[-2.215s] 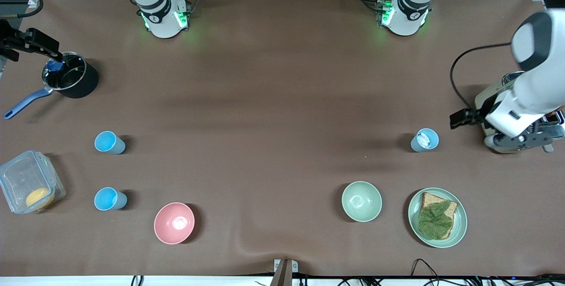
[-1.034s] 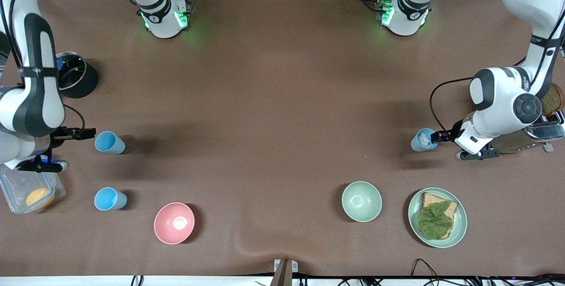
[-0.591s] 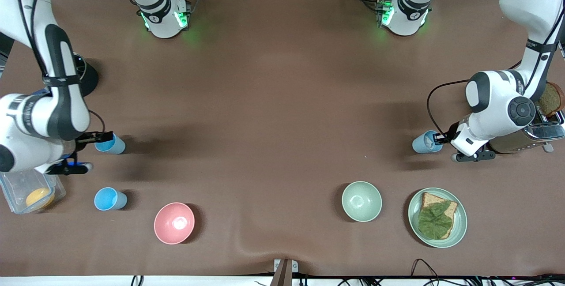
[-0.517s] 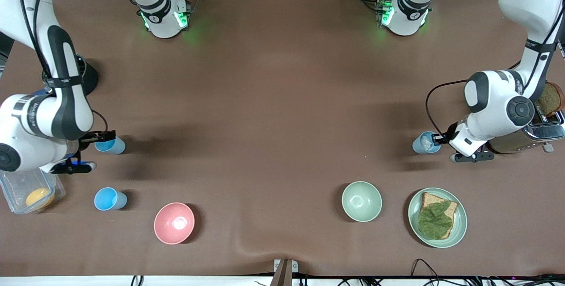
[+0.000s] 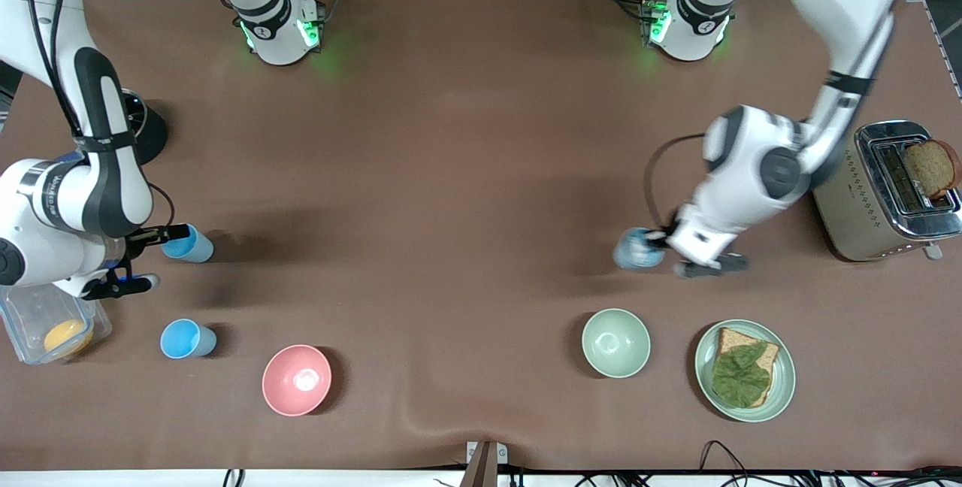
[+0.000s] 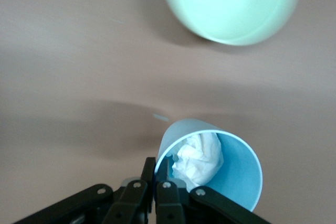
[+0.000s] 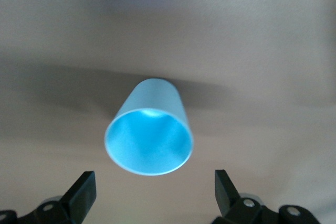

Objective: Stack blue cups with both arms
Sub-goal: 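Carry the tissue cup with the left gripper to the table middle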

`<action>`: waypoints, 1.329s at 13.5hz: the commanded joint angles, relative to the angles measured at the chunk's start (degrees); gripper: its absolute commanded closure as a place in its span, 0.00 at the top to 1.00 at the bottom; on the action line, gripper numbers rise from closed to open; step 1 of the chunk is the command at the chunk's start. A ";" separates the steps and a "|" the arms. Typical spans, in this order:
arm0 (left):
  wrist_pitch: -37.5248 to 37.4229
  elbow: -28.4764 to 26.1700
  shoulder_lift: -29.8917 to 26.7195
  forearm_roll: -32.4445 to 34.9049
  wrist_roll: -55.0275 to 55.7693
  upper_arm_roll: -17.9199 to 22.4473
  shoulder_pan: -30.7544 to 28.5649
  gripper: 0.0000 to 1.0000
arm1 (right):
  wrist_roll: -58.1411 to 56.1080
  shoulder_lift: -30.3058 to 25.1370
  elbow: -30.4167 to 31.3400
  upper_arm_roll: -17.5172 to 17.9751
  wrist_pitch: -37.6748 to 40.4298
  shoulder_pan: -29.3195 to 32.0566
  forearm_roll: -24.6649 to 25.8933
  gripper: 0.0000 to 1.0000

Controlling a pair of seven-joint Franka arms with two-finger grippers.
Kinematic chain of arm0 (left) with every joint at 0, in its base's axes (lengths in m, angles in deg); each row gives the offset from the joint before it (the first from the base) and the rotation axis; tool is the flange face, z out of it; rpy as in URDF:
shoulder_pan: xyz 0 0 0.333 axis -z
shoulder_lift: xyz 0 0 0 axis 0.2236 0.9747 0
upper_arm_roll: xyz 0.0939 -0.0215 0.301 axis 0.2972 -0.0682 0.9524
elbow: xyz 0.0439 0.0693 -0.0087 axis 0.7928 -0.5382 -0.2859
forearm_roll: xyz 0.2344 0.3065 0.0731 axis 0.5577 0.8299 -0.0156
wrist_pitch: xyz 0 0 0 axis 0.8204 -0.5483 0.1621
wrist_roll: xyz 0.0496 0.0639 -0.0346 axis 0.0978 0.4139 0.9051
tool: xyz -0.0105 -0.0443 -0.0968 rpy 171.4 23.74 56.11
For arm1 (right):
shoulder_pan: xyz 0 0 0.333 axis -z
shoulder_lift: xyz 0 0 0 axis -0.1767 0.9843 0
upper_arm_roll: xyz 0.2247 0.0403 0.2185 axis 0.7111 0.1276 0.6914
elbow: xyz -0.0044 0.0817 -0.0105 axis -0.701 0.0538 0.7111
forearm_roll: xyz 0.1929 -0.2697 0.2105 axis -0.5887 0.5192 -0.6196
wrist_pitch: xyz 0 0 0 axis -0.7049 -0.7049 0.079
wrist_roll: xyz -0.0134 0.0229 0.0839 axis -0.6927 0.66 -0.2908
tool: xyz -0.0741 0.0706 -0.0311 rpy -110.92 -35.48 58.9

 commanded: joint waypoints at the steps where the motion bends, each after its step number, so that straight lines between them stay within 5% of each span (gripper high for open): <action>1: -1.51 4.46 2.43 0.87 13.45 0.60 11.68 0.00 | -3.56 -0.20 2.05 0.58 -3.35 1.52 0.69 1.00; 7: -1.51 17.37 13.41 3.67 33.07 3.05 31.21 0.00 | -10.60 0.32 4.17 0.58 -9.68 2.49 0.43 1.00; 14: -1.51 26.01 21.78 8.34 41.09 15.44 48.89 0.00 | -15.70 1.99 4.35 0.58 -13.20 1.53 0.43 1.00; 15: -1.51 25.92 21.34 8.43 41.45 16.06 49.25 0.08 | -15.70 2.08 4.52 0.58 -13.20 1.44 0.43 0.94; 16: -1.77 25.92 20.99 8.52 41.45 16.07 49.00 0.59 | -15.70 2.17 4.78 0.58 -13.29 1.44 0.43 0.67; 18: -4.39 26.01 19.24 9.83 41.45 16.24 48.91 1.00 | -15.70 2.17 4.79 0.58 -13.29 1.44 0.43 0.14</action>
